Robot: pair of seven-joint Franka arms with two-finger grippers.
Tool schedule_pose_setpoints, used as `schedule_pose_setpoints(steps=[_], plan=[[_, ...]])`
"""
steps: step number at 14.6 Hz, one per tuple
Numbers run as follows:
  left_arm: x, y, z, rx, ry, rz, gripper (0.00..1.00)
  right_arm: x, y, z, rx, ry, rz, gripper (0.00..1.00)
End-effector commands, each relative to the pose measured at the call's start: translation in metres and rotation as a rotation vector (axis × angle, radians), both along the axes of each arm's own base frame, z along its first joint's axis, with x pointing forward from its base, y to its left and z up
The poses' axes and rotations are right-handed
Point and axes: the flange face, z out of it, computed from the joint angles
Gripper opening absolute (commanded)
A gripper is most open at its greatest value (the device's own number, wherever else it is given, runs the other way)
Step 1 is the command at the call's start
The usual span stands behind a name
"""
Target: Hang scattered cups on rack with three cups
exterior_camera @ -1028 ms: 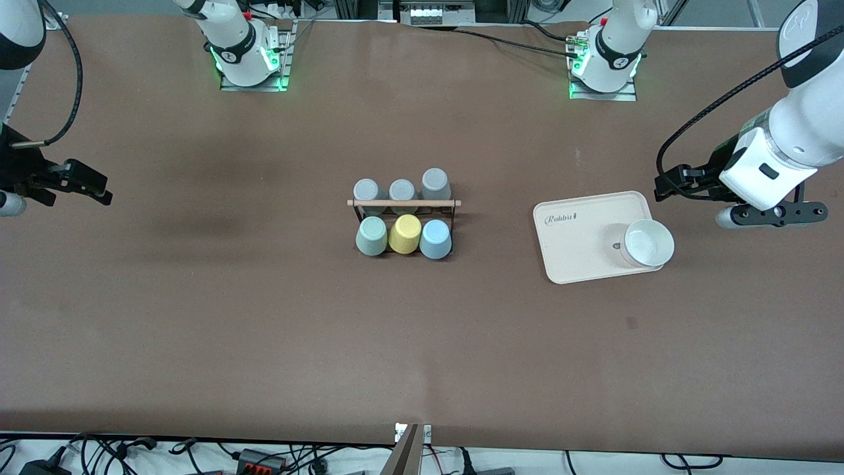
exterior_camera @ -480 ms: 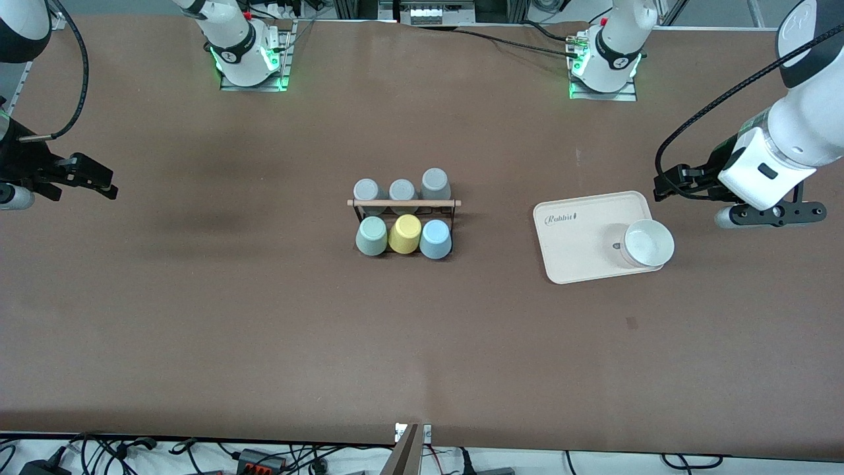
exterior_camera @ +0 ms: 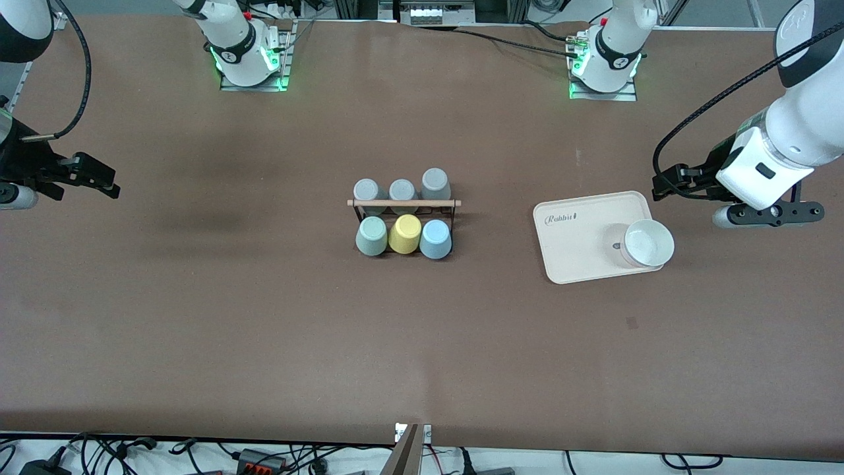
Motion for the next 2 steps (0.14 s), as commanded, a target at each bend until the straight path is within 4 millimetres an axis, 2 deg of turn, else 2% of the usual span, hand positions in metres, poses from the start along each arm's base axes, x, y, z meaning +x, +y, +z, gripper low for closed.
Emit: schedule_pose_setpoints(steps=[1,2], plan=[[-0.0041,-0.0013,0.0033,-0.009,-0.009,-0.017,1.0,-0.01,-0.0023,0.0063,-0.01,0.006,0.024,1.0],[-0.0041,-0.0013,0.0033,-0.009,-0.009,-0.017,1.0,-0.0109,-0.0015,0.0079,-0.009,0.005,0.024,1.0]])
